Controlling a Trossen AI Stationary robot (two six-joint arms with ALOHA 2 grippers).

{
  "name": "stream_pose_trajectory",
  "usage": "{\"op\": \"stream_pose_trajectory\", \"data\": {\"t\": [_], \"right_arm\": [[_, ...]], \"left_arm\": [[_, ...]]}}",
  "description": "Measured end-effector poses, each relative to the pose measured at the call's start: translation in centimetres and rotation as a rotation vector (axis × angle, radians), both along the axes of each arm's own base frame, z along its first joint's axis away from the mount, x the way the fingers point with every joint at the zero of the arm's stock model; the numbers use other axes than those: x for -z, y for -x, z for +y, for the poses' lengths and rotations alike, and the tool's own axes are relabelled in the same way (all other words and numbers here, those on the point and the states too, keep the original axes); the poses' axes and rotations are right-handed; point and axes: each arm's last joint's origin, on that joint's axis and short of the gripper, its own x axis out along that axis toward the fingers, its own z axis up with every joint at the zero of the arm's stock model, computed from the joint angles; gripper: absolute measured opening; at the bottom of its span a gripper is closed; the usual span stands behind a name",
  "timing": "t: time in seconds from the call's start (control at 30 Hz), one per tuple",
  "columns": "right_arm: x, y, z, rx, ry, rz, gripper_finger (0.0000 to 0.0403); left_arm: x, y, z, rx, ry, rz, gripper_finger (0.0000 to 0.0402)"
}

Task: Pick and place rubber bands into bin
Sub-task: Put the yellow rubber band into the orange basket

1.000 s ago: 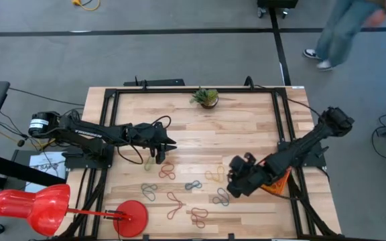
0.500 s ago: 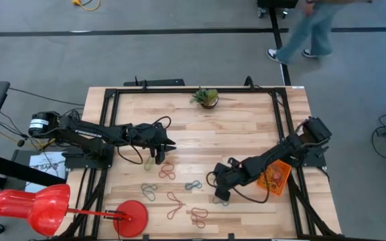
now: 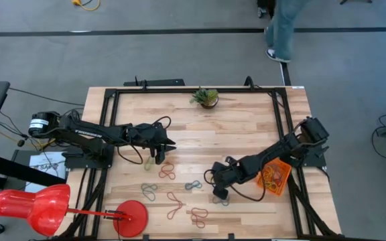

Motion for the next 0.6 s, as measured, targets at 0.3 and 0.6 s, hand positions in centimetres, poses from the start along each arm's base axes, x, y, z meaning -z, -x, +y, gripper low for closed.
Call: {"op": "stream_pose_trajectory", "data": {"t": [0.3,0.6], "right_arm": [[-3.5,-2.6,-0.4,-0.031,0.085,-0.044,0.0003],[-6.2,-5.6,-4.0,-0.015,0.245,-0.164,0.0002]], "left_arm": [[-0.2,-0.1,0.0,0.0,-0.005,-0.025,0.0096],[-2.1,-0.8,-0.7,0.279,-0.014,-0.244,0.0096]]}}
